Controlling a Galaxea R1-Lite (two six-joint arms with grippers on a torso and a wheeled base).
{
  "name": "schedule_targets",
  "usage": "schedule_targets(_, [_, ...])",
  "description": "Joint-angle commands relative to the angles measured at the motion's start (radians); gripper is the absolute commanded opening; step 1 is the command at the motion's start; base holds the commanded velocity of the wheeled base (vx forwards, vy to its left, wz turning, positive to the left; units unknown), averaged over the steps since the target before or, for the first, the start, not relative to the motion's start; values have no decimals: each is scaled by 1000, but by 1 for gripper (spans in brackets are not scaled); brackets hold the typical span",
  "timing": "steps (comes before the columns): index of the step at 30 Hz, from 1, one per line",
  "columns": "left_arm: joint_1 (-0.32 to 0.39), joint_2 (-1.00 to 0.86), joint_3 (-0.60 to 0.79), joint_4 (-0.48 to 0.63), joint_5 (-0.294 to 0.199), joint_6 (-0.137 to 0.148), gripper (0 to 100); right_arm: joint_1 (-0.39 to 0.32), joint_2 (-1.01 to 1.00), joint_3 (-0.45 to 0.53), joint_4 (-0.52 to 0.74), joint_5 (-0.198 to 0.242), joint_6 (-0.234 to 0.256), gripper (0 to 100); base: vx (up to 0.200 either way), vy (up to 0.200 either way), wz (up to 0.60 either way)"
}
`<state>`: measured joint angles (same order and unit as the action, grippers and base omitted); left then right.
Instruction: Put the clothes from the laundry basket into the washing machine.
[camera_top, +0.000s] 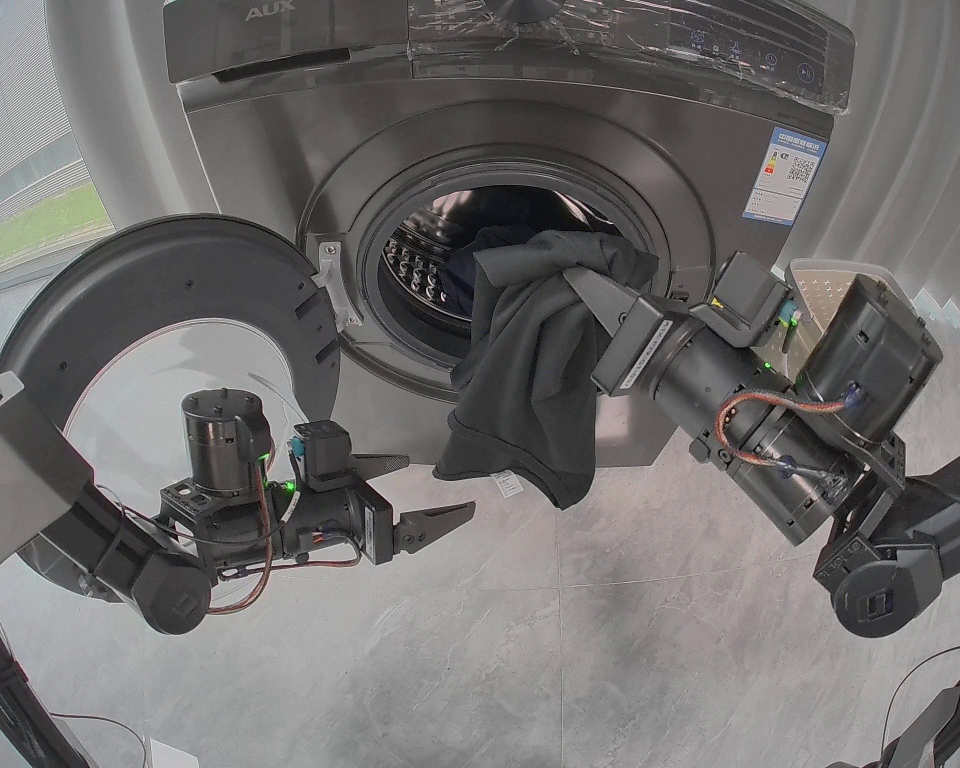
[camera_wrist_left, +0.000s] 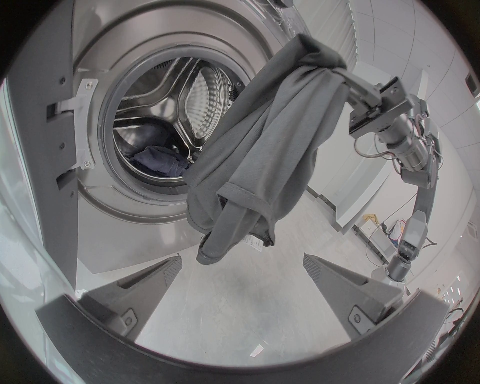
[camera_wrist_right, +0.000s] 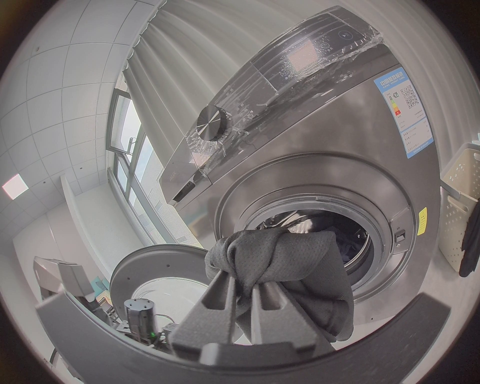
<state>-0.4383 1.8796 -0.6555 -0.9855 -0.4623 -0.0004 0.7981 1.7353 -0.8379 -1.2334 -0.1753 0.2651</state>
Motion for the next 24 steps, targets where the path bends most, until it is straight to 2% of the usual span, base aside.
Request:
schedule_targets(1, [0,69,-47,-5,1,-6,100,9,-22,14,2,-1,0,0,0,0,0])
schedule_targets(21, [-31,242,-200,-119,7,-27,100,30,-23,40,-6,-3,-1,0,0,0,0])
schedule_targets(24, [-42,254,-207,-166,8,-46,100,29,-26,43,-6,-3,-1,0,0,0,0])
